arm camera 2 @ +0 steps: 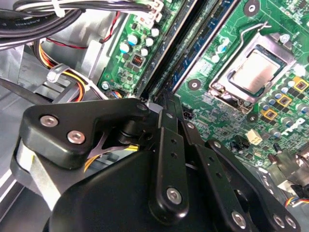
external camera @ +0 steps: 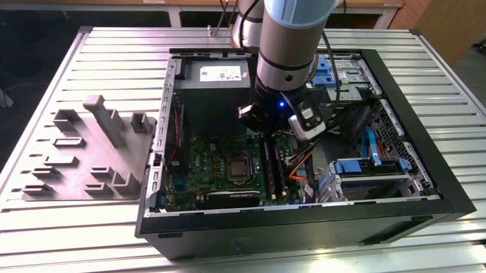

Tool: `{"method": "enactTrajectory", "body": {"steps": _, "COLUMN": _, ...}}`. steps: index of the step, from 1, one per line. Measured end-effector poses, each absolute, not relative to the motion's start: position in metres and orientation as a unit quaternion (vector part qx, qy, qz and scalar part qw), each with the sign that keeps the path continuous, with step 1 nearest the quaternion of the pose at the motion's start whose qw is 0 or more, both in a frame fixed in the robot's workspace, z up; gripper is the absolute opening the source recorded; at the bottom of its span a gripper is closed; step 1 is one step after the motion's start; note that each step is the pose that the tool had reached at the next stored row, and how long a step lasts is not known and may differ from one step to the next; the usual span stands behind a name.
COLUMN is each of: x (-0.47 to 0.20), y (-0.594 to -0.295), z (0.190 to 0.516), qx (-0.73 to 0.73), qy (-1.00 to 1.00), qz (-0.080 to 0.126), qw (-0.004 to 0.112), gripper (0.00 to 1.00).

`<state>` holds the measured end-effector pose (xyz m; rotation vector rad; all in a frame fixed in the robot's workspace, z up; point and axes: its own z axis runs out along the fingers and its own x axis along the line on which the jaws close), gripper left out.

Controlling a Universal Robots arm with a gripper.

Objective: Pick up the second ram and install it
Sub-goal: 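Press down the second ram until it locks into place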

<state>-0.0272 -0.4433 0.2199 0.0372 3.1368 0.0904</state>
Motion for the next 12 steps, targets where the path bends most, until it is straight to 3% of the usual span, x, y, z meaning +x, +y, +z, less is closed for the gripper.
{"method": "enactTrajectory", "body": {"steps": 12, "x": -0.0273, "y": -0.4432, "z": 0.2172, "qx": 0.012, "qy": 1.0, "qz": 0.029, "qw": 0.002, "gripper": 0.1}}
